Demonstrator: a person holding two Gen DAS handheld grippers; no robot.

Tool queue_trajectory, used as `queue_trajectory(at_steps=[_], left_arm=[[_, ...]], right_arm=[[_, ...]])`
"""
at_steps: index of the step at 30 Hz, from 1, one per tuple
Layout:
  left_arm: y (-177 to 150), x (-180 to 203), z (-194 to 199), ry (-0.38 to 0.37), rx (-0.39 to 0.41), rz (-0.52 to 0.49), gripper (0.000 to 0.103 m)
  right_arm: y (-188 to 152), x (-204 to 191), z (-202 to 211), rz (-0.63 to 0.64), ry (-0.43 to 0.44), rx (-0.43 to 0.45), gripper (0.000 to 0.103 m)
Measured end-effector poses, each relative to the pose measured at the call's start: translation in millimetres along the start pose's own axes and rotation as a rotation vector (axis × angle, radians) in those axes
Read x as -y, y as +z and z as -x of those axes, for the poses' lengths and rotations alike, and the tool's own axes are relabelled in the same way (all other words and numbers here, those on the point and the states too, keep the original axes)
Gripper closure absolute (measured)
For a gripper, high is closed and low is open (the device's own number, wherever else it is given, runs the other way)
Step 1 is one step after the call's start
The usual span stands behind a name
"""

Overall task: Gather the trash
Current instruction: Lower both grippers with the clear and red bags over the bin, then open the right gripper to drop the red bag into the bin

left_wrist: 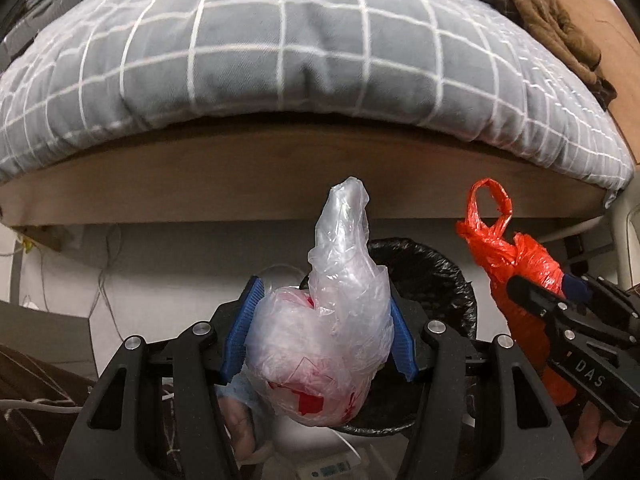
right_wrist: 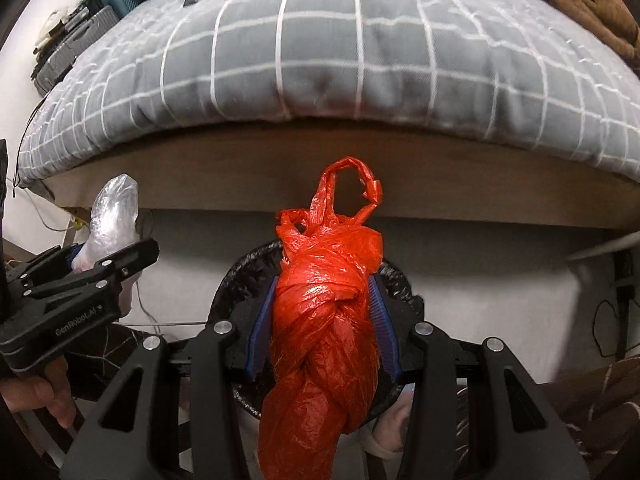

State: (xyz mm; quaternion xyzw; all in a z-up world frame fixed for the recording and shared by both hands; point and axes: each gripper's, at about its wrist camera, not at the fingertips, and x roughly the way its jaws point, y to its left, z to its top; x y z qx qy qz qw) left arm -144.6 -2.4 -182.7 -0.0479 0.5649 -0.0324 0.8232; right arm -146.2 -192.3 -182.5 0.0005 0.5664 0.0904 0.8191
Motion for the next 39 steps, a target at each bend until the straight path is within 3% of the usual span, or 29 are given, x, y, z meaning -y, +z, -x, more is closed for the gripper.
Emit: queue_trajectory(at_steps=[8,15,31,39], left_arm=[[-7.6,-11.8,-3.4,0.018,-0.012,0.010,0.047],[-5.5,-13.8,-7.2,0.016,-0.017,0.009,0.047],[-4.4,42.3,-14.3,-0.036,-0.032,-0.078,0.047],[-3.8,73.5,-12.3,-0.075,-0.036,-0.116,0.047]], right_arm=[[-3.2,-14.9,-12.4,0.021,-0.004,-0.027,0.055],[3.3,-21.1,-6.6,0.027,-0.008,0.001,0.037],[-3.6,40.6,24.9,-0.052,-0.093,0.074,0.010],[-4.5,72.9,37.5,-0.093,-0.153,0.110,0.008]])
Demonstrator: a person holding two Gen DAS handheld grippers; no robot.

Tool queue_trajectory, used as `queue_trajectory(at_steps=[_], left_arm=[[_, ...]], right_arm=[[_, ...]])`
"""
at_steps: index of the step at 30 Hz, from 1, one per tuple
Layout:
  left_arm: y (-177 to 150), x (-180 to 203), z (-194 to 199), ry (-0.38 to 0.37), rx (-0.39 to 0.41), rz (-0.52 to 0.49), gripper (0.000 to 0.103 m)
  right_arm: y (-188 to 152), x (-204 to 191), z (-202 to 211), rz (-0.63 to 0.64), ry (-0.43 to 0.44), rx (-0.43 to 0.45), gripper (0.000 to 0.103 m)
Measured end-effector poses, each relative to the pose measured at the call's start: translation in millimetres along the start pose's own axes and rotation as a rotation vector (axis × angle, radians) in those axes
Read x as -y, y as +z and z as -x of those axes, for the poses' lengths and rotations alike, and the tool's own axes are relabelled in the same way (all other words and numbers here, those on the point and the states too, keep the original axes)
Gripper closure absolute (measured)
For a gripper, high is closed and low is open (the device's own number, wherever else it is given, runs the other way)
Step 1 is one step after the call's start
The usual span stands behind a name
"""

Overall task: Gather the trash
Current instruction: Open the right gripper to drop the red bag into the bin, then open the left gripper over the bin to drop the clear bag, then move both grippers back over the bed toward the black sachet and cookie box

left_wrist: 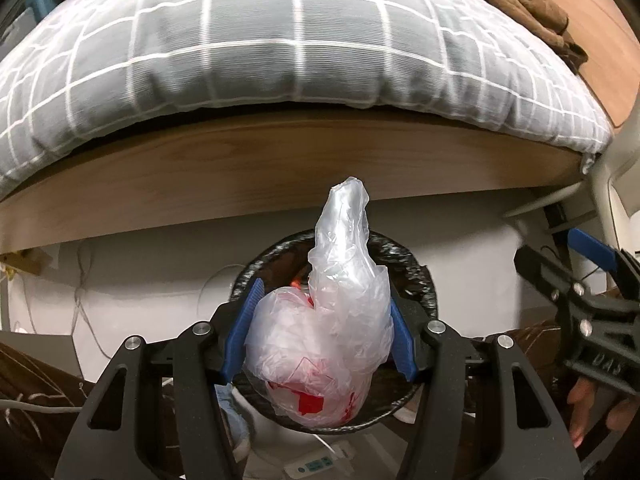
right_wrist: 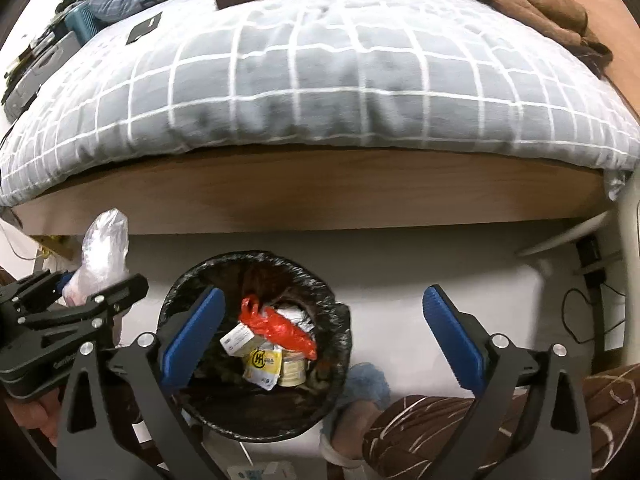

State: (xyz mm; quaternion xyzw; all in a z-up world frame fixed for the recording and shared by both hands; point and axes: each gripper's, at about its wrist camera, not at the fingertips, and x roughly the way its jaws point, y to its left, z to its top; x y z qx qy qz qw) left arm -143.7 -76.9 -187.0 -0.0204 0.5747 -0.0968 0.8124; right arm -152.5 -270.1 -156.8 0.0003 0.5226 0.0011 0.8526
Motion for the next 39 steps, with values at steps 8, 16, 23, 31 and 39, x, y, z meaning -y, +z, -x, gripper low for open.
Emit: queue_trajectory(at_steps=[8,16,23,31,39], left_arm=[[-3.0,17.4,3.1,-0.021,0.009,-0.048,0.045],[-4.8,25.5,10.3,0.018,0.041,-0.077,0.027],[2.1,7.7,21.5,0.054,0.079,-0.035,0.007],[16.3,-20.9,46.6,0.066,0.142,0.018,0.006],[49.6,-43.9,77.2,0.090,0.242,0.069,0.006]], right_arm=[[4.2,11.6,0.6,-0.041,-0.046,0.023,0.008],[6.6,6.8,4.7,-0.037,-0.053,0.047,0.008],[16.6,-4.8,10.7,-0.030,-0.041,0.079,0.008],[44.2,-36.6,25.7,0.020,-0.010,0.158,0.008],[74.6,-59.9,45.8,0.067,0.005,0.252,0.008]])
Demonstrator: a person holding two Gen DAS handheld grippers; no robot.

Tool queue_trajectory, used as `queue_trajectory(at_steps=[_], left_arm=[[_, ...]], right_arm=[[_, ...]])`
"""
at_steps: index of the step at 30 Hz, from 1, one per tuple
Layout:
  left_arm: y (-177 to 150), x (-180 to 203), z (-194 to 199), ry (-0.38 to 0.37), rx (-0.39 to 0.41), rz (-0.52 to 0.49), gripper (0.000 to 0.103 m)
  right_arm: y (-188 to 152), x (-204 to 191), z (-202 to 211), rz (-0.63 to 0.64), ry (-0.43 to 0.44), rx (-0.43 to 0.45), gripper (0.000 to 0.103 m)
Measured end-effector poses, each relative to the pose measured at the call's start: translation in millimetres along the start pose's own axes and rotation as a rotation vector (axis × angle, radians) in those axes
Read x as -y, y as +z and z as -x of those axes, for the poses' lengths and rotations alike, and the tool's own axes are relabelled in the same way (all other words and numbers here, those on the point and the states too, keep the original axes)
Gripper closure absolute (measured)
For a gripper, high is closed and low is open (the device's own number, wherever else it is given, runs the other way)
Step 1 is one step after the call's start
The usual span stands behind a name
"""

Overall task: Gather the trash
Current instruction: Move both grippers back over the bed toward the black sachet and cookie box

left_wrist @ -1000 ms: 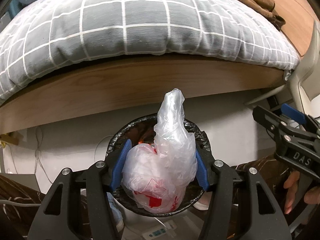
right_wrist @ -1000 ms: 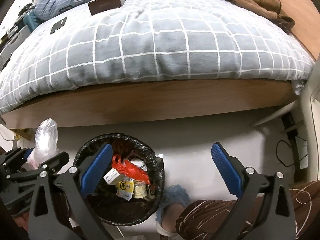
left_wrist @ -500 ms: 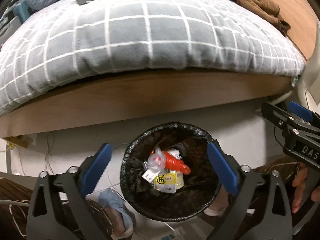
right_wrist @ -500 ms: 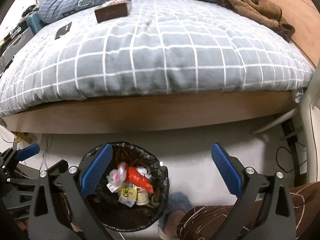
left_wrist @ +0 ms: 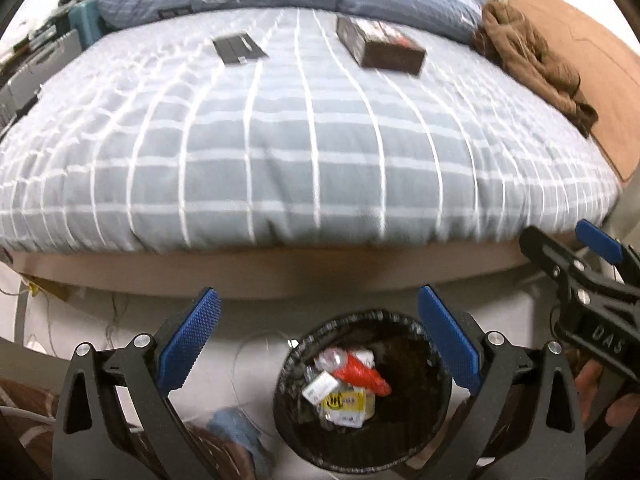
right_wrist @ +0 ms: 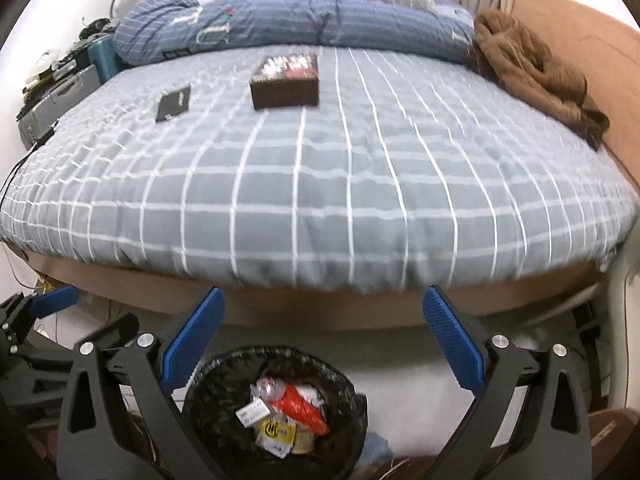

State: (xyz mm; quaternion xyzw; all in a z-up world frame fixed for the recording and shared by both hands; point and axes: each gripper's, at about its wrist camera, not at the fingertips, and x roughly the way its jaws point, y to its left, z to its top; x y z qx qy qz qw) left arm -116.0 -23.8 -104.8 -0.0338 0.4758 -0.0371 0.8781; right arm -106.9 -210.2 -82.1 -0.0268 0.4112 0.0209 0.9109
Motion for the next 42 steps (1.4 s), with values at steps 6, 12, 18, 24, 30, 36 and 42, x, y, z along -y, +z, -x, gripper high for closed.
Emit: queue_trajectory(at_steps=[6,12,18,24,30,36,42], left_arm=[[29.3,-13.3,1.6,0.021,0.042,0.019,0.006],[58.8,-23.9,3.8,0.019,0.090,0.051,0.006],[88.1,-35.6,5.4,0.029,0.140,0.059,0.006],[117.3,-51.6,-3.1,0.037,0.162,0.079,0.006],[146.0,-65.7,-20.5,0.053,0.166,0.102,0.006],[176.3,-67.4,-38.7,0.059,0.172,0.098,0.006],[207.6,-72.0,-61.1,0.067,0.168,0.112,0.006]], right_arm=[[30.3,-11.1,3.5,0.021,0.013,0.058,0.008],[55.9,-18.7,2.0,0.043,0.027,0.095,0.008],[81.4,-23.4,-11.6,0.050,0.031,0.116,0.008],[105.0,-24.6,-30.3,0.056,0.016,0.120,0.008],[124.7,-32.4,-53.9,0.076,0.015,0.110,0.008],[146.7,-37.6,-79.4,0.082,0.022,0.100,0.008],[173.7,-36.2,-105.4,0.065,0.031,0.094,0.008]])
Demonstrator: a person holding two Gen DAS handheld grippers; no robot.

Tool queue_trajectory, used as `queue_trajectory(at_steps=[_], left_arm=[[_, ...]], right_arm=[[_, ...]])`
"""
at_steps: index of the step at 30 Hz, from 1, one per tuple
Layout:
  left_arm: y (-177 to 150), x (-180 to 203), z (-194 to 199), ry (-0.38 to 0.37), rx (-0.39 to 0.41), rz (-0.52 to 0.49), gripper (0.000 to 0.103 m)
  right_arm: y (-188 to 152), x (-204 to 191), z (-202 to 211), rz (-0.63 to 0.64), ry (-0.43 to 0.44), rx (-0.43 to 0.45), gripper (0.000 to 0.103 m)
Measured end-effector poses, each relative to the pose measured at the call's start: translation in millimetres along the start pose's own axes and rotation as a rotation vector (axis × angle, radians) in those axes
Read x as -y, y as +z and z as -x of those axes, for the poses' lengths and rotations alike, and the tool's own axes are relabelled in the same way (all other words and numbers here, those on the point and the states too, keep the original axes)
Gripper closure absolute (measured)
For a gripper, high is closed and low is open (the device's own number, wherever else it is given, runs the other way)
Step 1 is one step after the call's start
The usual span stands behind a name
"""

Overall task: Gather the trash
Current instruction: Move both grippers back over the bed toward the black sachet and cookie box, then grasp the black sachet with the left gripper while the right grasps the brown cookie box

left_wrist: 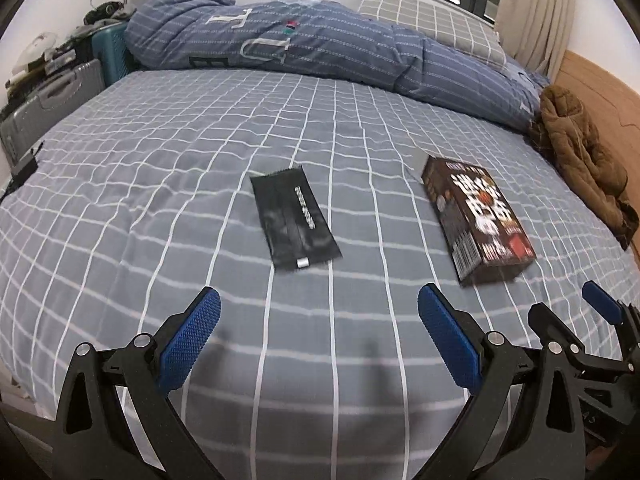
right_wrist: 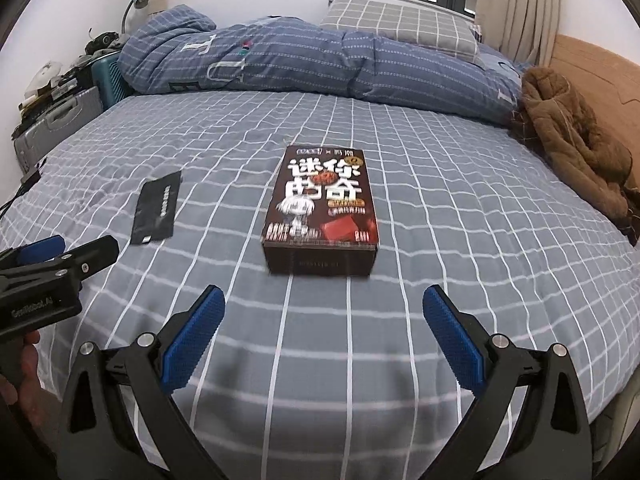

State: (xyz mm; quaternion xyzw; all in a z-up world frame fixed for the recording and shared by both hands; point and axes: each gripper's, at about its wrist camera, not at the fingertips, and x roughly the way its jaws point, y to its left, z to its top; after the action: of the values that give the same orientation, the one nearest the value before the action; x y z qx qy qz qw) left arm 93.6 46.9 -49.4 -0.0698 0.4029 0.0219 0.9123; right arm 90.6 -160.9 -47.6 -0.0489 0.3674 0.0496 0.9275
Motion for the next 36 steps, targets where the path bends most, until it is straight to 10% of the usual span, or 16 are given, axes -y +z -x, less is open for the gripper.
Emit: queue_trajectory(at_steps=[28,36], left_arm=[[63.9,-20.6,-119.3,0.100,-0.106,0.059,0.006],[60.4,-18.1,-127.8,0.153,-0.123,0.032,0.024]], right_arm=[[47.5,-0.6,-100.5,-0.070,0.022,-0.144,0.008],[42.4,1.3,-109.1,-0.085,0.020,-0.172,0.008]])
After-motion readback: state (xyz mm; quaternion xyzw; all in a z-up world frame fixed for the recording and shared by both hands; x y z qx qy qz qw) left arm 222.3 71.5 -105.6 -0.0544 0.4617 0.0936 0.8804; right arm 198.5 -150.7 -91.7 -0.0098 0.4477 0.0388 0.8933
